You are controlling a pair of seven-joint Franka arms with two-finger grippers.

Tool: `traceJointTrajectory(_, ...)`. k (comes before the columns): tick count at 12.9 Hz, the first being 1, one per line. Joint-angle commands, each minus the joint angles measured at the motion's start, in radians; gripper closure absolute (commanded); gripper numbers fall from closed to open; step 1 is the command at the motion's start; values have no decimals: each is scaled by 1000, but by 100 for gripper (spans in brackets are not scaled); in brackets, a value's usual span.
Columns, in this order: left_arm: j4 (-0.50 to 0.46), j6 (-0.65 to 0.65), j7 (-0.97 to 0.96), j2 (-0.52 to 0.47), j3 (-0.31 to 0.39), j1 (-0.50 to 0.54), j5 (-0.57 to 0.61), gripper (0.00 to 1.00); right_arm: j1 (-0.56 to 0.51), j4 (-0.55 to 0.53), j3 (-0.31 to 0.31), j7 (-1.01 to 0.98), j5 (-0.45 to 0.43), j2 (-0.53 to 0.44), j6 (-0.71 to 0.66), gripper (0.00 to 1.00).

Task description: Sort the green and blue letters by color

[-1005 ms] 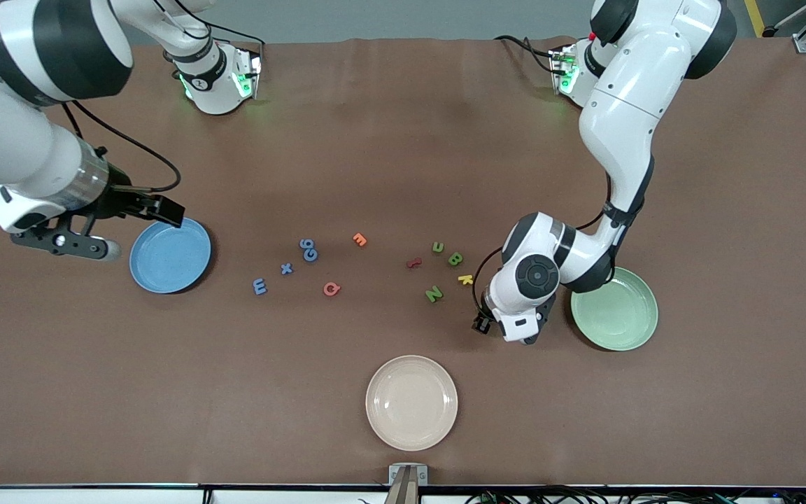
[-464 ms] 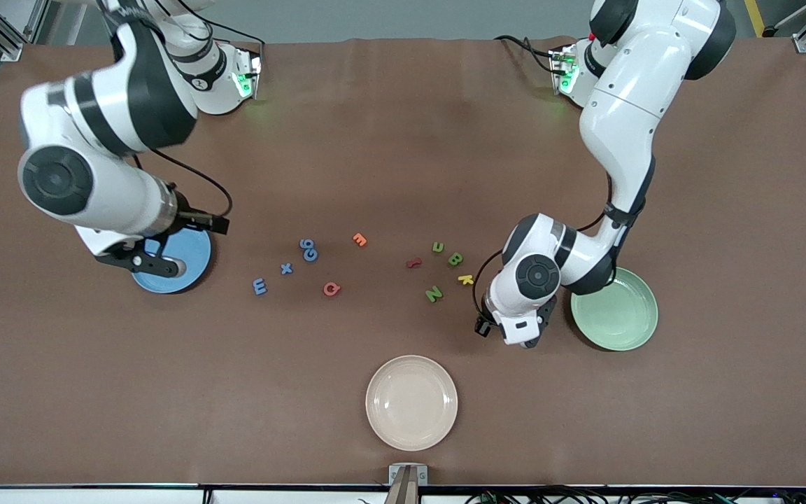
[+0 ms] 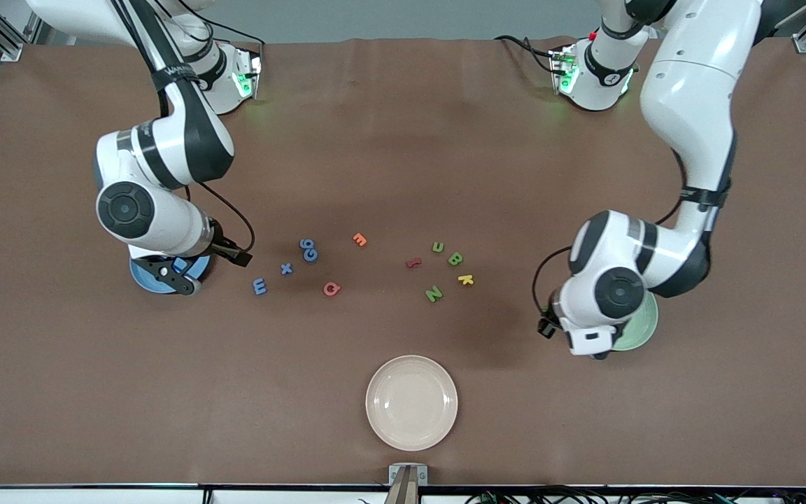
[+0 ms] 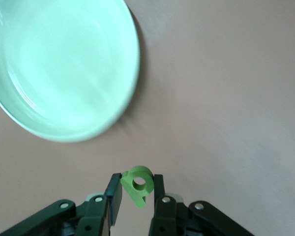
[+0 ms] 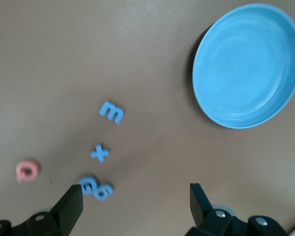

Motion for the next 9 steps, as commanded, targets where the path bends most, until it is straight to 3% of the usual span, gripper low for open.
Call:
traceJointTrajectory(1, -42, -10, 163, -6, -6, 97, 12, 100, 7, -29, -5, 150, 12, 62, 102, 3)
traceJointTrajectory(4, -59, 1, 272, 4, -6, 157, 13, 98, -4, -30, -10, 195, 10, 141, 230, 3)
traceJointTrajectory(5, -62, 4, 300, 11, -6, 169, 13, 95, -2, -32, -10, 197, 10, 150, 259, 3)
traceJointTrajectory(6, -63, 5, 312, 14, -6, 174, 13, 84, -1, -30, -10, 197, 10, 165, 270, 4)
traceJointTrajectory(8, -71, 6, 318, 24, -6, 171, 27, 36, 4, -30, -10, 197, 5, 188, 316, 9)
traceJointTrajectory(9, -71, 6, 308, 21, -6, 163, 29, 0, 4, -30, -11, 197, 5, 207, 346, 14)
